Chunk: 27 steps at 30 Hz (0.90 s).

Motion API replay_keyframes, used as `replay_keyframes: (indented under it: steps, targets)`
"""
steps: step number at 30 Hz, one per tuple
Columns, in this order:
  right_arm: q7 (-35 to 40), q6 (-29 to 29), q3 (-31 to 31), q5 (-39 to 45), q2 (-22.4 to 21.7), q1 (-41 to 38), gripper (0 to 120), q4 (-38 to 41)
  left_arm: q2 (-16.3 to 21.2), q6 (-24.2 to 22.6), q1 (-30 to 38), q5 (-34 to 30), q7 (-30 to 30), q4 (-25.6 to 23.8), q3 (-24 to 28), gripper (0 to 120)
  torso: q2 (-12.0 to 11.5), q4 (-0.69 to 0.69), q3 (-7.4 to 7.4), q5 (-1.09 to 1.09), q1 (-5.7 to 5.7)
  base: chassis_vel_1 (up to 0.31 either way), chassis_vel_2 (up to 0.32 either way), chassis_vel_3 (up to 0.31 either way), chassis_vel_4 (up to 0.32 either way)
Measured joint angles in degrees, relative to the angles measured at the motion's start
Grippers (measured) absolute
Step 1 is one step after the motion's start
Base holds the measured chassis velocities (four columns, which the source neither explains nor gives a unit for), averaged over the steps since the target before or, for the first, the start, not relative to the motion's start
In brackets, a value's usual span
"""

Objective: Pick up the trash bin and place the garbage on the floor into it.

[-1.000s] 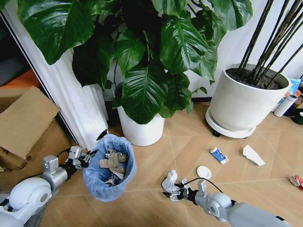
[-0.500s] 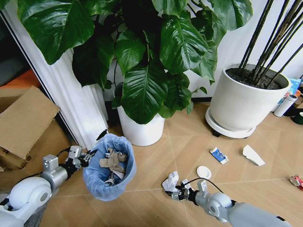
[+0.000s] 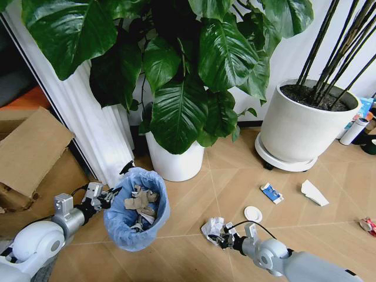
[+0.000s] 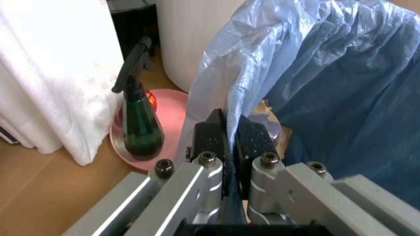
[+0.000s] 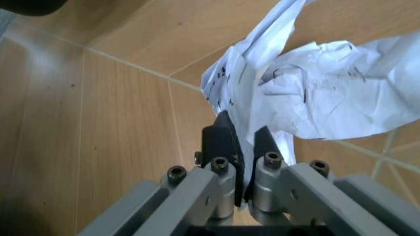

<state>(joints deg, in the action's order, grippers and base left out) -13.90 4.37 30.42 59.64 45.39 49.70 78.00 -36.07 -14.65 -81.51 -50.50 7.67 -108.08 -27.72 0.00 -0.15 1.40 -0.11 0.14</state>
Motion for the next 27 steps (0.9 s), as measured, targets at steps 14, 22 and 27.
replay_keyframes:
  steps: [14, 22, 27]
  targets:
    - [-11.21, -8.32, -11.93, -8.50, -3.47, 3.99, 0, 3.25, 1.09, 0.57, 0.85, 0.02, 0.87, 1.36, 1.40, 0, 0.00, -0.01, 0.00, 0.01, 0.00, 0.000, 0.000, 0.000, 0.000]
    - [-27.40, -18.80, -21.74, -14.02, -6.83, 2.64, 0, 8.81, 2.69, 1.73, 3.61, -0.55, 0.88, 1.95, 7.29, 0, 0.00, 0.00, 0.00, -0.02, 0.00, 0.000, 0.000, 0.000, 0.000]
    - [-35.58, -21.47, -20.34, -11.02, -6.83, -3.10, 0, 11.62, 4.23, 2.18, 5.03, -1.69, 0.75, 0.63, 10.49, 0, 0.00, -0.03, 0.00, -0.01, -0.01, 0.000, 0.000, 0.000, 0.000]
